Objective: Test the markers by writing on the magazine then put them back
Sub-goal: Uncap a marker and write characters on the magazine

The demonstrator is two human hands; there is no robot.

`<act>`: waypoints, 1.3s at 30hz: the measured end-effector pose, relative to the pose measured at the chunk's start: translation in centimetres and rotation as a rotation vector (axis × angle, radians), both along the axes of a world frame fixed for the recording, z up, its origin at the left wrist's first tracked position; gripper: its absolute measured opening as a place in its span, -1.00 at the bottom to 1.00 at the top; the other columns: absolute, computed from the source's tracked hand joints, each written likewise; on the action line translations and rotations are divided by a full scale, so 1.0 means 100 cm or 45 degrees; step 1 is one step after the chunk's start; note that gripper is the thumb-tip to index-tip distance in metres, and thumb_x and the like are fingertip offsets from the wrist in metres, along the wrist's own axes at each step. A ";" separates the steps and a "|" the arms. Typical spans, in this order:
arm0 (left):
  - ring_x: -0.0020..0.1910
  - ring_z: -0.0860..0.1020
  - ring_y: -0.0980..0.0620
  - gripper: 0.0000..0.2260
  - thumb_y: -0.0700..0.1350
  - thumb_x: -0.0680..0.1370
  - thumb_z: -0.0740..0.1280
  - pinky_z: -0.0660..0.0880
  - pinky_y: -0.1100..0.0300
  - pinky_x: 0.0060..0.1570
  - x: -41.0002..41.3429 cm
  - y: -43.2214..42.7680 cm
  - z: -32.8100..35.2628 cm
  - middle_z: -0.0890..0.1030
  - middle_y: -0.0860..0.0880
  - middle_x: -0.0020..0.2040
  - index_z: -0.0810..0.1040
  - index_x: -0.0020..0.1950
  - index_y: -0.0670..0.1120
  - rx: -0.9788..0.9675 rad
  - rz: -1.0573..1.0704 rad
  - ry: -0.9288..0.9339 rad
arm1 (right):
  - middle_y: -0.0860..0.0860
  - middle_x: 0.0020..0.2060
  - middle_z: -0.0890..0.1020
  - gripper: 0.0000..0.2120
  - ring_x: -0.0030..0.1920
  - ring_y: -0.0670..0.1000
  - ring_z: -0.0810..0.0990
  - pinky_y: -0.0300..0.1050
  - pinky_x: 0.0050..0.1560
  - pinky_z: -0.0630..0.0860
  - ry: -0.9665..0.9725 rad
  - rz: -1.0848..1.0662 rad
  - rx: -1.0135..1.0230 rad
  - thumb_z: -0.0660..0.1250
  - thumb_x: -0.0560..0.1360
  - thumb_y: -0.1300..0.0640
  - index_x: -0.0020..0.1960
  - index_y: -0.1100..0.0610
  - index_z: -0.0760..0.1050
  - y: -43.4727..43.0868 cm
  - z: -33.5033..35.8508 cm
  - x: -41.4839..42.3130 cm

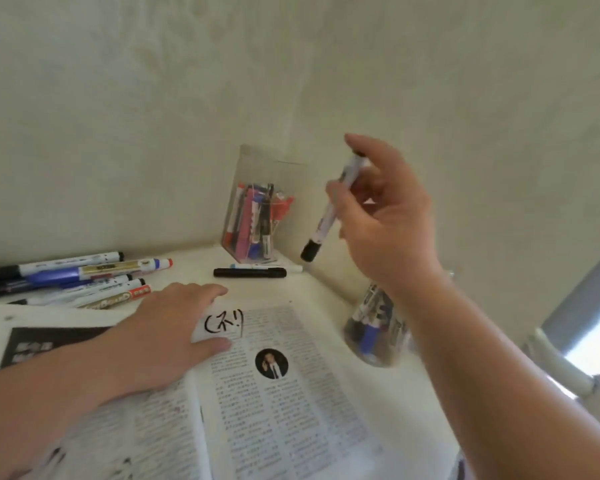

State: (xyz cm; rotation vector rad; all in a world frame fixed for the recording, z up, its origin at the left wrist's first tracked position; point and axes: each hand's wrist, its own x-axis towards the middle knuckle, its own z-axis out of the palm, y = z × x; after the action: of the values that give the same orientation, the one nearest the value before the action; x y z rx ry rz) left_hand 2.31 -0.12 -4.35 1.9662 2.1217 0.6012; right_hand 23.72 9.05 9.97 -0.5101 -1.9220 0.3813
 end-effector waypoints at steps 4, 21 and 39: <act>0.53 0.17 0.07 -0.26 0.38 0.54 0.17 0.14 0.10 0.49 0.001 -0.003 0.000 0.22 0.11 0.58 0.01 0.62 0.14 -0.130 -0.071 0.071 | -0.08 -0.20 0.61 -0.75 -0.21 0.10 0.65 0.19 -0.15 0.64 0.172 -0.472 0.169 0.40 0.55 0.12 0.17 -0.15 0.55 0.016 0.050 0.054; 0.55 0.10 0.03 -0.02 0.50 0.42 0.24 0.13 0.03 0.53 -0.003 -0.014 0.021 0.15 0.07 0.60 -0.15 0.64 0.12 -0.409 -0.237 0.142 | -0.03 0.01 0.67 -0.79 -0.03 -0.01 0.55 -0.12 0.07 0.40 -1.049 -0.914 -0.224 0.31 0.62 0.12 0.13 0.13 0.69 0.043 0.044 0.066; 0.43 0.24 0.11 -0.26 0.48 0.51 0.07 0.23 0.09 0.44 -0.009 -0.003 0.004 0.32 0.13 0.45 0.16 0.59 0.13 -0.082 -0.073 0.125 | -0.01 0.08 0.62 -0.66 0.02 0.07 0.55 -0.12 -0.06 0.48 -1.494 -0.445 -0.191 0.28 0.57 0.24 0.29 -0.03 0.56 0.075 -0.082 -0.084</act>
State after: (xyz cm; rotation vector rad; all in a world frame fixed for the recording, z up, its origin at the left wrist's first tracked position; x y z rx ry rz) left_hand 1.38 -0.45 -3.98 2.0531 2.1034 0.4296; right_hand 15.31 16.60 1.75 -1.3548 -2.8333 -0.0553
